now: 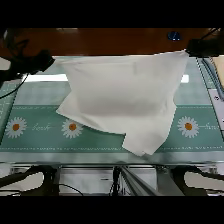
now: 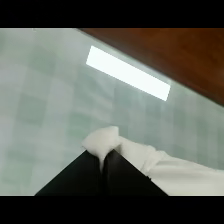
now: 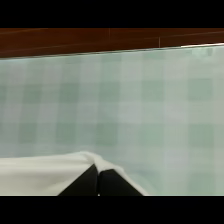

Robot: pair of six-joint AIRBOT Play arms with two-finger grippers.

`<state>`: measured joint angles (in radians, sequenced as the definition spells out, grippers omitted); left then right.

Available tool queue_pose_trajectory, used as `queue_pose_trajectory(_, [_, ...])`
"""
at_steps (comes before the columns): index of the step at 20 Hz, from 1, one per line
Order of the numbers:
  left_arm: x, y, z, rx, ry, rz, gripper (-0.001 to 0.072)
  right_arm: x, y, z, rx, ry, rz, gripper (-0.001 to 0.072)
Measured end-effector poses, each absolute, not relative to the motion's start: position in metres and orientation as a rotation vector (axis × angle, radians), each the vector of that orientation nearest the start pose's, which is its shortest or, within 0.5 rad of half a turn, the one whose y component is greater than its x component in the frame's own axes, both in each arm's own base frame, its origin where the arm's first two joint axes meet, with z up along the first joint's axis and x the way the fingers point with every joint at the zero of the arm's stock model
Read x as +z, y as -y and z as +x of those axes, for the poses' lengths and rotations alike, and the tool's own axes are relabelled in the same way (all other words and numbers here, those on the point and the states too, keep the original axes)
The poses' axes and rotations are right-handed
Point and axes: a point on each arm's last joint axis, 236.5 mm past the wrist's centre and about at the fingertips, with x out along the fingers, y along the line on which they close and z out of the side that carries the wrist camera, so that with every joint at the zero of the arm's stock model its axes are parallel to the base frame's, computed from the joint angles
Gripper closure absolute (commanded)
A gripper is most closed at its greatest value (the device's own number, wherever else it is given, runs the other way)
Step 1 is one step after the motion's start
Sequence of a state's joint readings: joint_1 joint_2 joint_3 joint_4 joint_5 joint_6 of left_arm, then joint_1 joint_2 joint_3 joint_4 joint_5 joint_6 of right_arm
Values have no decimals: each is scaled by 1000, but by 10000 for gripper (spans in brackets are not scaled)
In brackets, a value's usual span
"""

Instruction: Fold the shirts.

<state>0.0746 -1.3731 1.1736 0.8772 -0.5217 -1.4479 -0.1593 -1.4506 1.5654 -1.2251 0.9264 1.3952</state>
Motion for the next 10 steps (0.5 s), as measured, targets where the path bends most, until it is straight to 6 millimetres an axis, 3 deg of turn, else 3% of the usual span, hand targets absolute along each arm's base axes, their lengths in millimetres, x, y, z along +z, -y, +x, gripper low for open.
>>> queue_pose_trajectory(4, [56, 41, 556, -41, -556, -540, 687, 108, 39, 545, 31, -758, 170, 694])
queue_pose_trajectory(8, [51, 45, 574, -32, -472, -407, 686, 86, 71, 546, -79, -802, 83, 694])
queue_pose_trajectory(10, [52, 46, 579, -25, -439, -371, 686, 82, 76, 546, -100, -809, 78, 694])
